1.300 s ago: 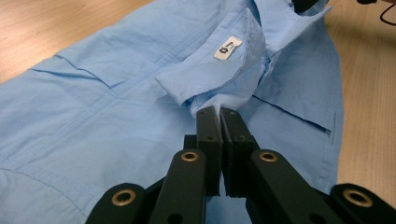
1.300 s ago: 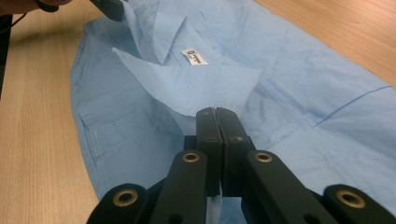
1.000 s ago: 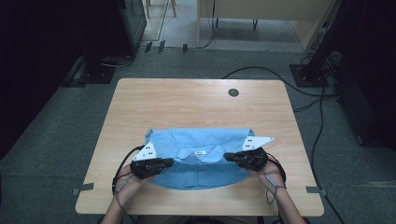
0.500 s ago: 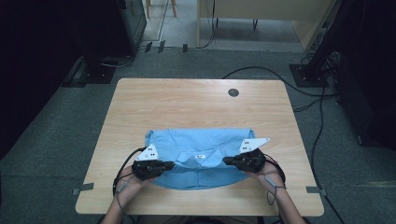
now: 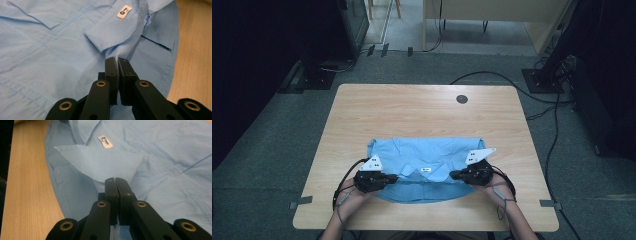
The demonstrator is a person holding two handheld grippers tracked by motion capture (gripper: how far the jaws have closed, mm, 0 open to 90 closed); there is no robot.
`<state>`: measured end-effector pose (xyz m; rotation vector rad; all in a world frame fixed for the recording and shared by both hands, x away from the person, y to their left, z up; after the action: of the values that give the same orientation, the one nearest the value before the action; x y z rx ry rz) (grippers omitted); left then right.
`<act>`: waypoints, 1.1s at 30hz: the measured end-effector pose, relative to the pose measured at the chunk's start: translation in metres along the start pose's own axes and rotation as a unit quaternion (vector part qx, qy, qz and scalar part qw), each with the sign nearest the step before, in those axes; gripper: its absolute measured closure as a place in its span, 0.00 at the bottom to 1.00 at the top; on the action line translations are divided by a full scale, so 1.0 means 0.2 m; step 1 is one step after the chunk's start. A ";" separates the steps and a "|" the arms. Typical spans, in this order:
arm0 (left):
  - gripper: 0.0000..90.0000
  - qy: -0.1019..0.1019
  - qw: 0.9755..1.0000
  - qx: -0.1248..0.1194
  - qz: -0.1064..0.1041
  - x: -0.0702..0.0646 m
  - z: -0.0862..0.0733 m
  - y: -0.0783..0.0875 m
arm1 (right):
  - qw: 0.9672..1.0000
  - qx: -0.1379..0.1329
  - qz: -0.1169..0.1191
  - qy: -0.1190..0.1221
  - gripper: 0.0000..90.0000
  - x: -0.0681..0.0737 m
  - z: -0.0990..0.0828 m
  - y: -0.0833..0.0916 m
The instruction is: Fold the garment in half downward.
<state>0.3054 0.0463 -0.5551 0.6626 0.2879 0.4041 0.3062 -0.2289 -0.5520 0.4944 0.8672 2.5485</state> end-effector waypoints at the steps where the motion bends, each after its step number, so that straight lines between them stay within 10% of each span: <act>1: 0.95 0.000 1.000 0.000 0.000 0.00 0.00 0.00 | 1.000 0.000 0.000 0.000 0.98 0.00 0.00 0.00; 24: 0.70 0.028 0.999 -0.017 -0.010 0.04 -0.01 0.02 | 0.999 -0.021 0.023 -0.011 0.81 -0.01 0.01 0.02; 33: 0.44 0.031 0.999 -0.031 0.029 0.10 -0.01 0.02 | 0.998 -0.046 0.007 -0.046 0.71 -0.09 0.01 0.06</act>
<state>0.3221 0.0589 -0.5568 0.5987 0.3138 0.4883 0.3197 -0.2446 -0.5469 0.5856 0.7126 2.5422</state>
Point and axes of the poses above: each handheld gripper's, and its own axes: y roughly backward along the jaws, z roughly out of its top, x roughly to its left, the point moved 7 cm from there along -y, roughly forward along the jaws, and after that the axes turned 2 degrees about -y, right-handed, at the moved point
